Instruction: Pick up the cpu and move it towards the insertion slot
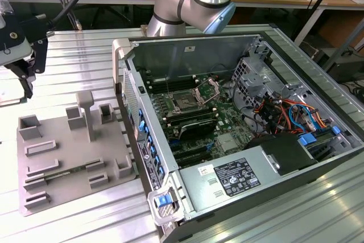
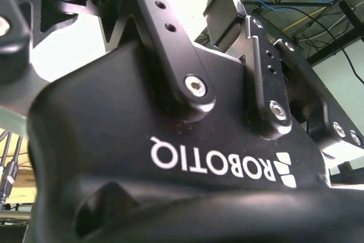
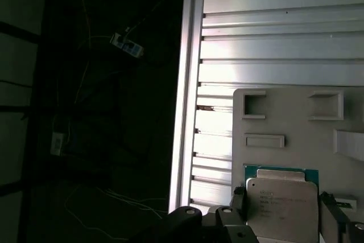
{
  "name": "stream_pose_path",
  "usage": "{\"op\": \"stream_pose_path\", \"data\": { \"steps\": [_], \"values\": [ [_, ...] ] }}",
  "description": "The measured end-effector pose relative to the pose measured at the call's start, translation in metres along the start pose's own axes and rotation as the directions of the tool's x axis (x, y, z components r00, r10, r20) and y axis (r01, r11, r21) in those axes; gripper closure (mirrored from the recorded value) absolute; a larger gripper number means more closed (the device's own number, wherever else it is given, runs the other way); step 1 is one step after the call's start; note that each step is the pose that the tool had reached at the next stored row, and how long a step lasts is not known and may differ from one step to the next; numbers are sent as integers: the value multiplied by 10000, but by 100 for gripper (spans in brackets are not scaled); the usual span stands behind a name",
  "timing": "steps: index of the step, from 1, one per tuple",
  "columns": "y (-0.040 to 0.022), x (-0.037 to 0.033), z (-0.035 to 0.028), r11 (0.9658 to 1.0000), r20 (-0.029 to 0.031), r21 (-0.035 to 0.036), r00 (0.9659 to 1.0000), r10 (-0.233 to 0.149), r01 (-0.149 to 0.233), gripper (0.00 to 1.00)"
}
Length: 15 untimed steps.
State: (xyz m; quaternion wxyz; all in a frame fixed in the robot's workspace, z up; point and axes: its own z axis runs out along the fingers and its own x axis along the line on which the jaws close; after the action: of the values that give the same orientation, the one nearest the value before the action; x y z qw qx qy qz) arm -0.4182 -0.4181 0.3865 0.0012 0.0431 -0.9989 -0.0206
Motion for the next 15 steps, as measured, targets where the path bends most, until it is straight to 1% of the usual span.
{"op": "stream_pose_path", "data": {
  "steps": [5,7,15],
  "values": [
    [2,0,-53,10000,0,0,10000,-1,1,45],
    [3,0,-66,10000,1,-1,10000,0,0,45],
    [2,-8,-69,10000,-1,0,10000,-1,1,45]
  ]
}}
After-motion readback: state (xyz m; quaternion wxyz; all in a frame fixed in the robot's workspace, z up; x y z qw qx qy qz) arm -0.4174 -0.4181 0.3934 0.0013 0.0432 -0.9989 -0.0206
